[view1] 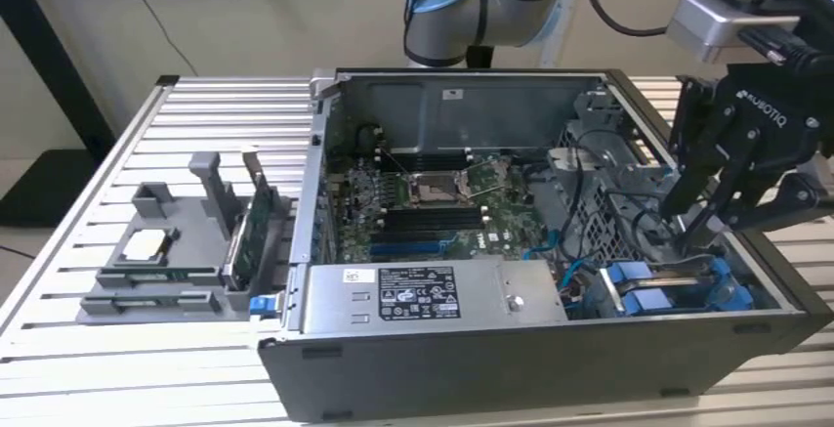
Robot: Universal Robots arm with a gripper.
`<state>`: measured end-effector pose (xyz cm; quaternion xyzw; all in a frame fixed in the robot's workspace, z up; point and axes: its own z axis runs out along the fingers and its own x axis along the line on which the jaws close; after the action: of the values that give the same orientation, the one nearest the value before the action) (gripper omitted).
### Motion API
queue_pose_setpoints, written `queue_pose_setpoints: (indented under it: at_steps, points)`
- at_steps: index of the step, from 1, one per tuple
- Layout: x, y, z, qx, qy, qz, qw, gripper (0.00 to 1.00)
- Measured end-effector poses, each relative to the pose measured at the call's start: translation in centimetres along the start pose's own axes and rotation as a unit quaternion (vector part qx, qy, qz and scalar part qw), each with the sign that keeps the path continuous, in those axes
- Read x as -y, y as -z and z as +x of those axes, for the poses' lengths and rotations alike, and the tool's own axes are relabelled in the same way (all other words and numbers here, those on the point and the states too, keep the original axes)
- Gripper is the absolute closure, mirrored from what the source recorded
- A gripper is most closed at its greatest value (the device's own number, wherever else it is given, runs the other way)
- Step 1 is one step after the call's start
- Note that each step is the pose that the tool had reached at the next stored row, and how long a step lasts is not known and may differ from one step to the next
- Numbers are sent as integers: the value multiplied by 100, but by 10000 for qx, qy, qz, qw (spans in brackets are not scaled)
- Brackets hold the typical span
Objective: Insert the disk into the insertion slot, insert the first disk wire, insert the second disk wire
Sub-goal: 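Insert the disk into the insertion slot, then insert the first disk wire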
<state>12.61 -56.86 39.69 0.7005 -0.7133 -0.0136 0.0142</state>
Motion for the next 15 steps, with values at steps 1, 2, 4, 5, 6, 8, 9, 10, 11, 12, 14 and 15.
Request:
queue_pose_setpoints:
  at_steps: [1,2,4,5,6,8,9,10,11,12,14,15]
  points:
    - [-1,15,-1,0,0,0,10000,60]
    - [-2,33,-2,-1,0,0,10000,60]
    - [-3,63,-3,-1,0,0,10000,60]
    - [-3,65,-5,1,0,0,10000,60]
    - [-3,64,-11,1,1,1,10000,60]
    - [-5,65,-24,0,7,30,10000,60]
    - [-8,63,-30,1,15,65,10000,60]
    - [-10,60,-37,3,25,101,9999,60]
    - [-13,57,-43,8,37,141,9999,60]
    - [-15,54,-47,13,48,175,9998,60]
    - [-25,47,-59,40,69,219,9997,60]
    - [-29,45,-67,54,79,234,9997,60]
